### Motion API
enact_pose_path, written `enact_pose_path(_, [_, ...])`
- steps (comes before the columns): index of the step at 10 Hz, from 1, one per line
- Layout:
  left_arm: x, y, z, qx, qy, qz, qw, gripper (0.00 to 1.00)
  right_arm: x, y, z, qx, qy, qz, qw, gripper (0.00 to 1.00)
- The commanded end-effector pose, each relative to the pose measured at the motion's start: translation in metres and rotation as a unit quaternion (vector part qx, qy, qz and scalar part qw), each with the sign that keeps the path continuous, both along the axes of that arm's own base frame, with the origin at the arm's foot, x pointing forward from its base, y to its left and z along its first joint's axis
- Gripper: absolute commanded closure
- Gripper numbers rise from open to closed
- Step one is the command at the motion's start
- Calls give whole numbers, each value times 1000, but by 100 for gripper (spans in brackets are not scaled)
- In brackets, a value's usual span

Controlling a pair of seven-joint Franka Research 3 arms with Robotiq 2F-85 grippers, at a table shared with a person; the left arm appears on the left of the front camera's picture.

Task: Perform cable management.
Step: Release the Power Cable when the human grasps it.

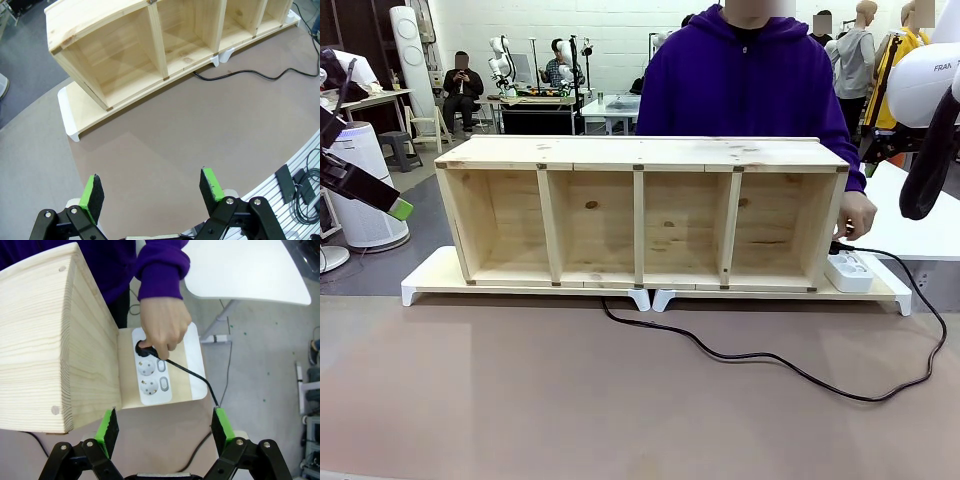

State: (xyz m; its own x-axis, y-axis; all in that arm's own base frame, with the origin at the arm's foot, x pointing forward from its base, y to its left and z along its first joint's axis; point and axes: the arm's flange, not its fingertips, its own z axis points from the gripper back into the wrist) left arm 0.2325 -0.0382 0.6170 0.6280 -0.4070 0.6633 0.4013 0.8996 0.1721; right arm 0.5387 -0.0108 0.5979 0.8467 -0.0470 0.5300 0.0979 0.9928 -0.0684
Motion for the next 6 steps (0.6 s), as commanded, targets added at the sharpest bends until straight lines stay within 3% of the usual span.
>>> enact_pose_path(1, [3, 0, 1, 2, -6, -2, 1000, 0, 0, 0, 0, 0, 2, -1, 1000, 4])
enact_pose_path(6, [3, 0, 1, 2, -6, -2, 1000, 0, 0, 0, 0, 0, 2, -1, 1000, 4])
